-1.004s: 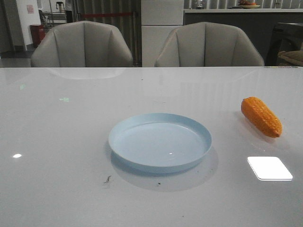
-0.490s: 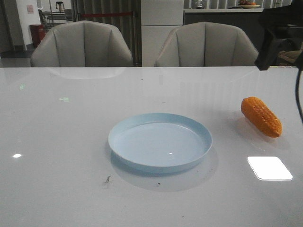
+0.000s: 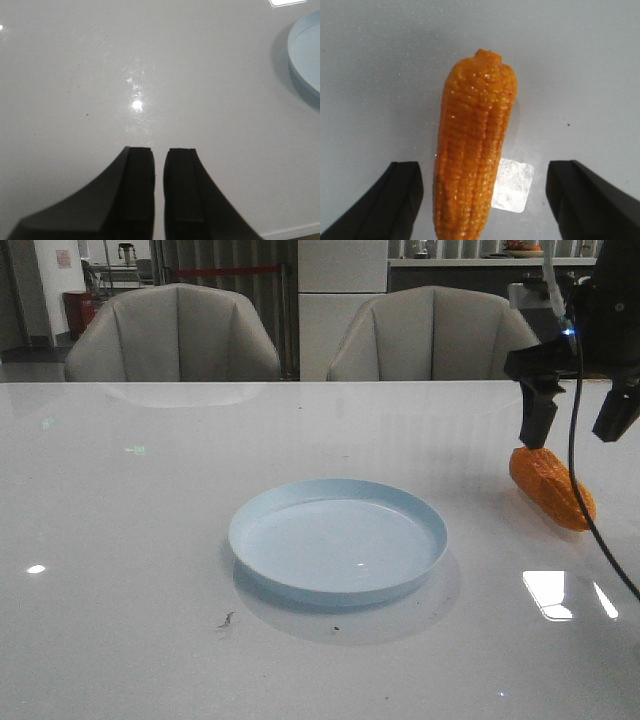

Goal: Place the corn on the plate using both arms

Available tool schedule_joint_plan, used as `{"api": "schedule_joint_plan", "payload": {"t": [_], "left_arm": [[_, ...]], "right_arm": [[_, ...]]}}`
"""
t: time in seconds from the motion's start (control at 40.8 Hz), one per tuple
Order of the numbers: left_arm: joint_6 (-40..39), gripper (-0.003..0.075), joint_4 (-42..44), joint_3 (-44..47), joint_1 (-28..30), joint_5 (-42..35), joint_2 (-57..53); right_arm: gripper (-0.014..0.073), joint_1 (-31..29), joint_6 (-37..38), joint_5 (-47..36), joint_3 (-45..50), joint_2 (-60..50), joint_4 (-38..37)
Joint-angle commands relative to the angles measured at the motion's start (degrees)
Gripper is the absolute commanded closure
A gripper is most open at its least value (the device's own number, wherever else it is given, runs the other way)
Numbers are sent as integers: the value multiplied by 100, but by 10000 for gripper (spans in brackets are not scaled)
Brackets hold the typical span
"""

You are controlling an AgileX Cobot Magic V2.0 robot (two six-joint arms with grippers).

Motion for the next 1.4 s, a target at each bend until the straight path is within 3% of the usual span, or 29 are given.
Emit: {"api": "schedule_joint_plan", "payload": {"t": [0.0,0.367,0.465,0.637,0.71,0.906,1.151,1.371], "left_arm": [[-69,552,-18,-168,18,-415,-30],[-69,552,-18,-168,18,-415,-30],[-69,552,-18,-168,18,-415,-30],[-69,552,-18,-168,18,-415,-30],[-69,552,-18,-168,18,-415,-30],[-69,552,-18,-168,18,-415,-30],[-69,552,-18,-168,18,-415,-30],[-69,552,-18,-168,18,-415,-30]], "right_arm": [[-18,-32,27,-249,-204,-108,46],[-10,-32,27,-338,-204,323,73],[78,-32,27,-306,-198,329,73],[305,-26,27,-286,-198,329,73],[337,-26,27,-263,-198,329,73],[338,-14,27,-167,-280,260,108],[338,211,-377,746,-1476,189,509],[338,869,-668,1401,-2469,194,685]]}}
